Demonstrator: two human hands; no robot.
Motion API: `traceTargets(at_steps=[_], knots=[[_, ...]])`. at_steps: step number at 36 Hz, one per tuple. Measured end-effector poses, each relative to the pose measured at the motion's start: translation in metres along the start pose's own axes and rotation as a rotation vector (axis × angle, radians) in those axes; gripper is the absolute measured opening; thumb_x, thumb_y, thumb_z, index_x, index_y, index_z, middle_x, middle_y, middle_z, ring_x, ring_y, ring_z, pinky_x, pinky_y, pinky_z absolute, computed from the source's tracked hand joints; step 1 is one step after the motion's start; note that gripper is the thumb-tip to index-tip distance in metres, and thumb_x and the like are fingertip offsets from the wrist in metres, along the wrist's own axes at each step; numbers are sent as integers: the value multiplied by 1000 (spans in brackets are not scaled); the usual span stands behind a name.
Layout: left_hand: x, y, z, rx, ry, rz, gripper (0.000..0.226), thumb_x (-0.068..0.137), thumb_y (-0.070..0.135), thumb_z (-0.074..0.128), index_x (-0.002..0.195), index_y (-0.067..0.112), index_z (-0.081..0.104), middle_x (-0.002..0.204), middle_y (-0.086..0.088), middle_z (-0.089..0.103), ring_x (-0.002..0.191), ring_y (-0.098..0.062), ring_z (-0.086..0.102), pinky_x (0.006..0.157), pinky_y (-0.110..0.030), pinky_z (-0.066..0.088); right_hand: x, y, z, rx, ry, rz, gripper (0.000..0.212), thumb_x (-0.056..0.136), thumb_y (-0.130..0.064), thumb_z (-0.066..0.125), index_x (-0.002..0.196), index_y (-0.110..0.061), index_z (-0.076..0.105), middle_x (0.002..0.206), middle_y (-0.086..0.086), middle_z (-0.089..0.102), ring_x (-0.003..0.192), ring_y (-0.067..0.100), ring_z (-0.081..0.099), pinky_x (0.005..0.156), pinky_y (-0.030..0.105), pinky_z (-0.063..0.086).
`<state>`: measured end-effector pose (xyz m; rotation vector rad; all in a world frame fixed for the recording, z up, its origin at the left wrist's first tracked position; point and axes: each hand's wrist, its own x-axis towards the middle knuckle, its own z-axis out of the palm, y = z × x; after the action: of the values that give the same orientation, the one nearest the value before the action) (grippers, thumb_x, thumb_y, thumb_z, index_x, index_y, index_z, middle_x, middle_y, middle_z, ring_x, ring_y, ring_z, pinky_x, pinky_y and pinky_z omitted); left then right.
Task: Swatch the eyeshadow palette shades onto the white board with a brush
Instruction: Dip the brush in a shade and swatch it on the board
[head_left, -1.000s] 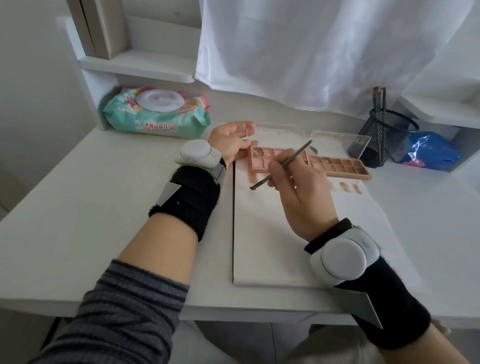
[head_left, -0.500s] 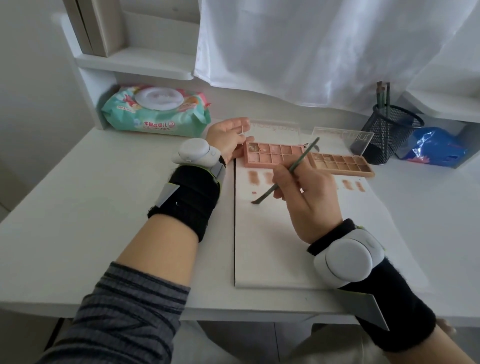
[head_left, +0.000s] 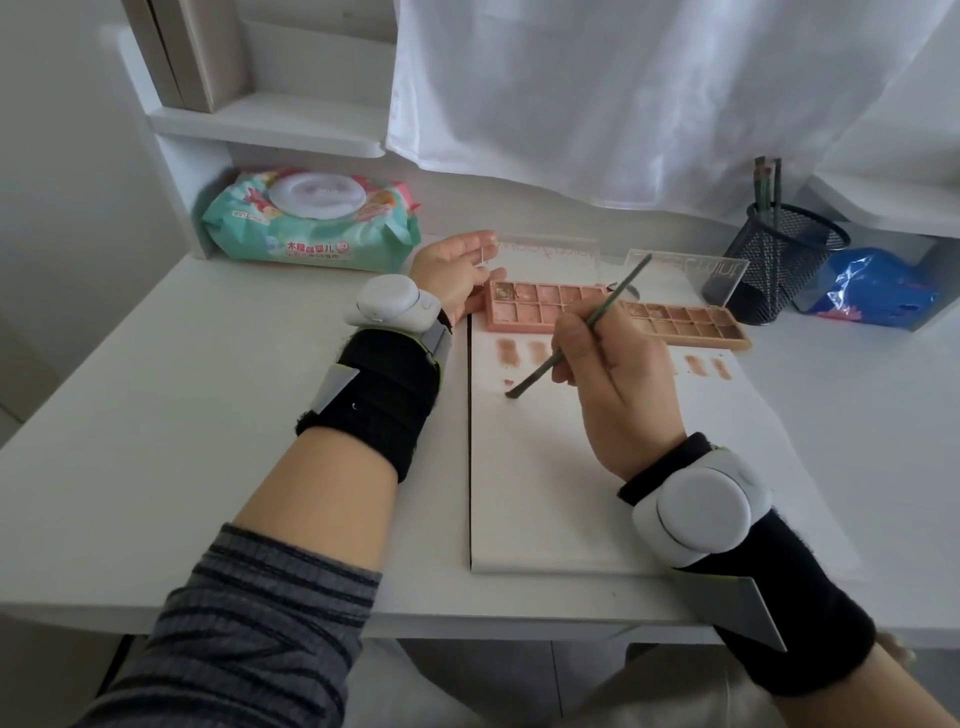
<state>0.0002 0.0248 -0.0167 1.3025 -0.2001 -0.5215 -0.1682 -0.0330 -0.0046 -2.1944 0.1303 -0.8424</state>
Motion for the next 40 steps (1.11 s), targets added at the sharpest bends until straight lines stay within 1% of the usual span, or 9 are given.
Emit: traceTargets(at_steps=[5, 8, 15, 19, 21, 26, 31, 36, 40], knots=[[-1, 0, 0, 3, 2, -3, 45, 90, -17, 35, 125, 4, 54, 131, -13, 54, 98, -23, 61, 86, -34, 51, 3, 5, 2, 11, -42, -5, 19, 93, -26, 39, 75, -31, 43, 61, -9, 52, 62, 16, 53, 60, 27, 43], [-1, 1, 1, 10, -2, -7, 45, 91, -17, 35, 125, 4, 54, 132, -13, 53, 99, -22, 61, 87, -34, 51, 4, 7, 3, -11, -47, -26, 18, 93, -25, 39, 78, -34, 41, 64, -12, 53, 64, 5, 53, 62, 19, 42], [-1, 0, 1, 6, 3, -7, 45, 90, -18, 35, 125, 4, 54, 131, -14, 53, 97, -23, 61, 84, -34, 52, 4, 7, 3, -10, -12, -38, 18, 93, -24, 39, 77, -33, 42, 65, -13, 52, 65, 6, 53, 62, 18, 42], [-1, 1, 0, 9, -4, -5, 45, 91, -17, 35, 125, 4, 54, 131, -13, 54, 97, -22, 61, 84, -33, 52, 3, 7, 4, -44, -68, -59, 17, 93, -23, 38, 80, -16, 47, 63, -5, 51, 66, 15, 48, 60, 20, 37], [-1, 1, 0, 8, -3, -1, 44, 91, -17, 35, 124, 4, 54, 131, -13, 54, 98, -22, 61, 84, -33, 52, 2, 7, 3, -47, -81, -71, 20, 93, -23, 38, 79, -12, 47, 61, -1, 51, 65, 14, 45, 60, 20, 35], [-1, 1, 0, 14, -1, 3, 44, 91, -17, 36, 125, 4, 54, 131, -13, 54, 97, -22, 62, 84, -34, 52, 2, 5, 2, -4, -20, -59, 17, 94, -21, 39, 79, -16, 47, 61, -8, 50, 64, 14, 50, 59, 17, 38], [-1, 1, 0, 14, 1, -1, 44, 91, -17, 35, 125, 4, 54, 132, -13, 54, 97, -22, 61, 84, -33, 52, 4, 6, 5, -23, -28, -27, 17, 93, -25, 38, 78, -33, 42, 66, -13, 51, 66, 8, 53, 63, 23, 44], [-1, 0, -1, 30, -11, 4, 45, 91, -16, 34, 126, 5, 53, 132, -12, 53, 98, -21, 61, 84, -32, 52, 3, 8, 4, -37, -75, -61, 21, 93, -24, 39, 78, -13, 48, 62, -10, 49, 65, 14, 48, 60, 20, 37], [-1, 1, -1, 29, -11, 6, 45, 91, -17, 34, 126, 4, 53, 132, -13, 53, 99, -22, 60, 84, -33, 52, 1, 6, 2, -10, -19, -70, 17, 93, -21, 40, 78, -17, 47, 61, -11, 49, 63, 10, 49, 59, 14, 37]])
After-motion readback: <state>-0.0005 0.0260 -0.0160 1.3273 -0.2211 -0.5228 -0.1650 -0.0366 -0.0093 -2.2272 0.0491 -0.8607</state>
